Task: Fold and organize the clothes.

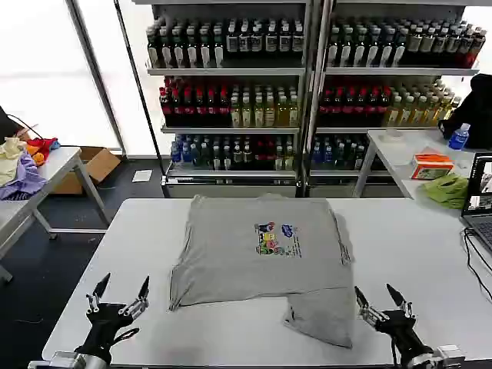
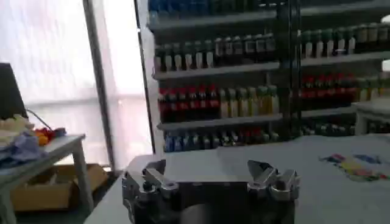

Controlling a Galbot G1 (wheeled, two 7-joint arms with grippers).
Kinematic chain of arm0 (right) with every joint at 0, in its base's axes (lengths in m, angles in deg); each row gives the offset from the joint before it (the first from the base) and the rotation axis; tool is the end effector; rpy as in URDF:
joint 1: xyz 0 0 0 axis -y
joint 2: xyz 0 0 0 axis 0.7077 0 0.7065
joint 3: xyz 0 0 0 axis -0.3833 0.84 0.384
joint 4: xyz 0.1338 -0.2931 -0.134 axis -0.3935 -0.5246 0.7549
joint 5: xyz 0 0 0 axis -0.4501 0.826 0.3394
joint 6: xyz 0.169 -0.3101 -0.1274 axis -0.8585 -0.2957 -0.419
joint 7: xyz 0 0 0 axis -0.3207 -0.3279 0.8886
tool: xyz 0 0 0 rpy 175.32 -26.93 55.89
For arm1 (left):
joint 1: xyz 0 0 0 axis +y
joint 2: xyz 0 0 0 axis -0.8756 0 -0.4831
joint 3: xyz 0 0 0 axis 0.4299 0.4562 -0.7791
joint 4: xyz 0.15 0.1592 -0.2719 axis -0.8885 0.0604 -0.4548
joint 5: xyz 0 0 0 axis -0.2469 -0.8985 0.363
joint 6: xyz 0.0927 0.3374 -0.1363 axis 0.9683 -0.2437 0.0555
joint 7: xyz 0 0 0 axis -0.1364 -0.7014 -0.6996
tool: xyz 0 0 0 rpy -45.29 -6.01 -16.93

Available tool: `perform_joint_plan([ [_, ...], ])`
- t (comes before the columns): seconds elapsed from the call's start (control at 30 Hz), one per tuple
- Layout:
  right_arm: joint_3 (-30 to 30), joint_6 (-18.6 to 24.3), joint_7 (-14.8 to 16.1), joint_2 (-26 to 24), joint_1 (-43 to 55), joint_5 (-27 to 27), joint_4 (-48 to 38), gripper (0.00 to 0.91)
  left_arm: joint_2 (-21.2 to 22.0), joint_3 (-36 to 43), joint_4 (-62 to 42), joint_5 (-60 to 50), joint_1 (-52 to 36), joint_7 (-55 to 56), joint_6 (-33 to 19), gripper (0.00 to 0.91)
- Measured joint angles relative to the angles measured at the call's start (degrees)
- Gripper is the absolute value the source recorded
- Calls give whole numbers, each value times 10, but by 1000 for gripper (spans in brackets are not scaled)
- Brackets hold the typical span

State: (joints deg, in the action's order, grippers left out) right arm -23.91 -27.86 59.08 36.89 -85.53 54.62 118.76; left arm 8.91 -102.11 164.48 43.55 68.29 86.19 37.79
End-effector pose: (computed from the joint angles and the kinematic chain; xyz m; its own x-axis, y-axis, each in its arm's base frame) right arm 0.1595 -0.0958 -0.2894 -0.9072 -0.1198 0.4034 -0.0948 0.9922 0.0814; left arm 0.1637 0.0781 -0.2652 -0.9635 0.0708 0.2583 0.0805 0.9964 0.0273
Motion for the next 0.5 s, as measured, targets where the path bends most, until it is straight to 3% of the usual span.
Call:
perform_joint_plan([
  [0.17, 26, -28, -31, 5, -11, 7, 12, 907, -30, 31, 1, 32, -9, 5, 53, 907],
  [0.5, 60, -47, -57, 15, -19, 13, 13, 907, -52, 85, -20, 71, -49, 18, 113, 907],
])
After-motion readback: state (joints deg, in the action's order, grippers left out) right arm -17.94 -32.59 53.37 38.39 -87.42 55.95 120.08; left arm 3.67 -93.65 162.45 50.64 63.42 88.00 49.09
